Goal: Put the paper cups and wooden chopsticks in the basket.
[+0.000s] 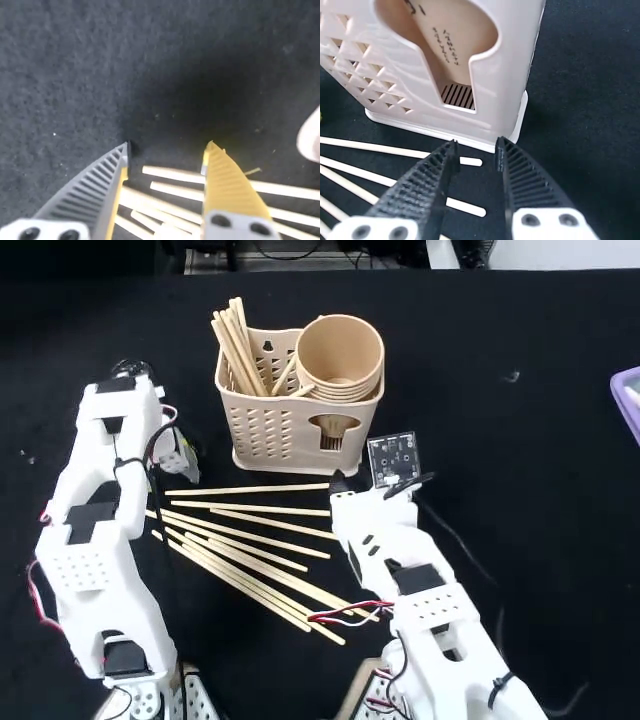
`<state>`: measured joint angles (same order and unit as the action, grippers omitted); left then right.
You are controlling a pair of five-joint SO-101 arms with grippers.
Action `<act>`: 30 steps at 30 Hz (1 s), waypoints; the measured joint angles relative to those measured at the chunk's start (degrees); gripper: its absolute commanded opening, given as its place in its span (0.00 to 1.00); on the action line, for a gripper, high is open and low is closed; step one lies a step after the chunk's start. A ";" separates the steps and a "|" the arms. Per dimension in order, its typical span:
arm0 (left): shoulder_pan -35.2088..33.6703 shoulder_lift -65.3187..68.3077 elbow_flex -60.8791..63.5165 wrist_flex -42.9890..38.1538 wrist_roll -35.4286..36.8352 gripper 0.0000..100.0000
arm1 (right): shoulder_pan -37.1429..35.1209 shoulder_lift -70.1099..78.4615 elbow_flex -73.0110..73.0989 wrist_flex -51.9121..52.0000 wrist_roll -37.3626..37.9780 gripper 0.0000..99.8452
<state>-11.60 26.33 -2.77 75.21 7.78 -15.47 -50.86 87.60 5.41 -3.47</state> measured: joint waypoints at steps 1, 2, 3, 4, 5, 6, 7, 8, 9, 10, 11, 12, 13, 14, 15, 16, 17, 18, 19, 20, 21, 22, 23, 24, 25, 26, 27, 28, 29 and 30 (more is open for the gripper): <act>0.00 -0.70 0.88 -0.09 -0.44 0.24 | 0.00 0.00 0.00 0.00 0.00 0.12; -0.09 -1.58 2.11 -0.44 -1.32 0.24 | 0.00 0.00 0.00 0.00 0.00 0.12; -0.26 -2.46 3.60 -0.88 -2.02 0.24 | 0.00 0.00 0.00 0.00 0.00 0.12; -0.62 -3.60 5.45 -1.58 -2.73 0.24 | 0.00 0.00 0.00 0.00 0.00 0.12; -0.79 -5.10 7.56 -2.20 -3.60 0.24 | 0.00 0.00 0.00 0.00 0.00 0.12; -0.79 -6.59 9.76 -2.90 -4.66 0.24 | 0.00 0.00 0.00 0.00 0.00 0.12; -0.79 -8.35 12.13 -3.78 -5.54 0.24 | 0.00 0.00 0.00 0.00 0.00 0.12; -0.79 -10.11 14.77 -5.01 -6.51 0.24 | 0.00 0.00 0.00 0.00 0.00 0.12; -0.79 -12.04 17.49 -6.42 -7.38 0.24 | 0.00 0.00 0.00 0.00 0.00 0.12; -0.79 -13.98 20.31 -7.91 -8.26 0.24 | 0.00 0.00 0.00 0.00 0.00 0.12; -0.79 -16.00 22.95 -9.05 -9.05 0.24 | 0.00 0.00 0.00 0.00 0.00 0.12; -0.79 -18.02 25.58 -10.20 -9.85 0.24 | 0.00 0.00 0.00 0.00 0.00 0.12; -0.97 -19.78 27.96 -11.25 -10.55 0.24 | 0.00 0.00 0.00 0.00 0.00 0.12; -1.05 -21.45 30.07 -12.22 -11.34 0.24 | 0.00 0.00 0.00 0.00 0.00 0.12; -1.14 -23.21 32.09 -13.01 -12.13 0.24 | 0.00 0.00 0.00 0.00 0.00 0.12; -1.14 -24.97 33.85 -13.71 -12.92 0.24 | 0.00 0.00 0.00 0.00 0.00 0.12; -1.14 -26.55 35.69 -14.15 -13.80 0.24 | 0.00 0.00 0.00 0.00 0.00 0.12; -1.14 -28.13 37.27 -14.42 -14.42 0.24 | 0.00 0.00 0.00 0.00 0.00 0.12; -1.14 -29.54 38.51 -14.33 -14.77 0.24 | 0.00 0.00 0.00 0.35 0.00 0.12; -1.14 -31.03 39.38 -14.51 -14.95 0.24 | 0.00 0.00 -0.18 1.49 0.00 0.12; -1.14 -32.53 39.74 -14.59 -14.95 0.24 | 0.00 0.00 -0.62 3.08 0.00 0.12; -1.23 -34.11 40.09 -14.51 -14.95 0.24 | 0.00 0.00 -1.67 5.19 0.00 0.12; -1.58 -35.78 40.18 -14.51 -14.95 0.24 | 0.00 0.00 -3.08 8.00 0.00 0.12; -2.02 -37.45 40.18 -14.51 -14.95 0.24 | 0.00 0.00 -4.66 10.81 0.00 0.12; -2.55 -39.30 40.18 -14.51 -14.95 0.24 | 0.00 0.00 -6.42 13.98 0.00 0.12; -3.16 -41.14 40.18 -14.51 -14.95 0.24 | 0.00 0.00 -8.26 17.32 0.00 0.13; -3.87 -42.99 40.18 -14.51 -14.95 0.24 | -0.88 0.00 -10.11 20.57 0.00 0.13; -4.66 -44.57 40.18 -14.51 -14.95 0.24 | -2.46 0.00 -11.87 23.82 0.00 0.14; -5.63 -45.98 40.18 -14.51 -14.68 0.24 | -4.40 0.00 -13.27 27.16 0.18 0.17; -6.68 -47.30 40.26 -14.59 -13.54 0.24 | -6.95 0.00 -14.24 30.07 0.97 0.20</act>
<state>-18.29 -20.97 37.49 60.62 -5.76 -22.42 -50.86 73.36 35.47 -2.51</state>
